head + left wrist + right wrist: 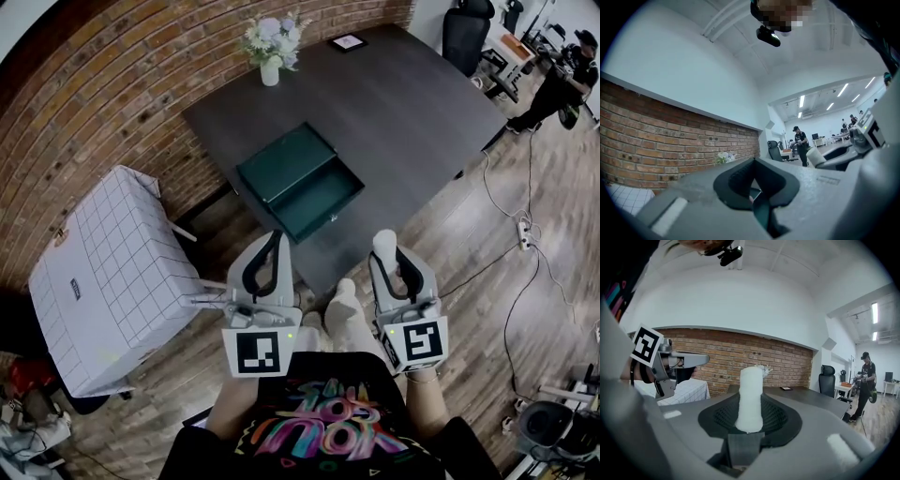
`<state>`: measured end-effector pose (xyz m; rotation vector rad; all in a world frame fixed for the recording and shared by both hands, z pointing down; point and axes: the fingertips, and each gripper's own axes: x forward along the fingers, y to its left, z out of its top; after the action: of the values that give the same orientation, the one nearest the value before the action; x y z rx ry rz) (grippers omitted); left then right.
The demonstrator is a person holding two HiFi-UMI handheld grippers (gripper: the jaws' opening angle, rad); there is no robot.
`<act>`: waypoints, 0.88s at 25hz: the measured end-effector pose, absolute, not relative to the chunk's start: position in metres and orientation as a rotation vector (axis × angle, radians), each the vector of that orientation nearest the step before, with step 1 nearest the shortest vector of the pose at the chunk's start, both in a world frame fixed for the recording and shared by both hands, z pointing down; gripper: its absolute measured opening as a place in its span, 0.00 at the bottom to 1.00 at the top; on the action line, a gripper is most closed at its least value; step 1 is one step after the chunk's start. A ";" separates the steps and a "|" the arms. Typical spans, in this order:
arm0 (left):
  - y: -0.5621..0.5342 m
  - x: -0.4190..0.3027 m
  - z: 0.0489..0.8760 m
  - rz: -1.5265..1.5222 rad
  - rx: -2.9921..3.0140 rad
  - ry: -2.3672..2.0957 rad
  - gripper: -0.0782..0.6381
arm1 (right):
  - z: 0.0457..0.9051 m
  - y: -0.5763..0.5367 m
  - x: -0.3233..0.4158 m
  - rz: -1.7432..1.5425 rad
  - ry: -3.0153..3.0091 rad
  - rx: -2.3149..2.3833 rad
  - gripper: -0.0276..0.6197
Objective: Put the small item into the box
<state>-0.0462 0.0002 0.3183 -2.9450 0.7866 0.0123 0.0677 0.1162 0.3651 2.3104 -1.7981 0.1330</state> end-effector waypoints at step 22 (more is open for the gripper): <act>-0.133 0.040 0.331 -0.059 -2.783 1.310 0.11 | 0.385 -0.068 0.174 0.162 -2.192 1.865 0.25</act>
<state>0.0397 -0.1326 0.3313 -2.7826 1.3097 -0.0591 0.1741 -0.0675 0.3849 1.8650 -2.1923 0.1621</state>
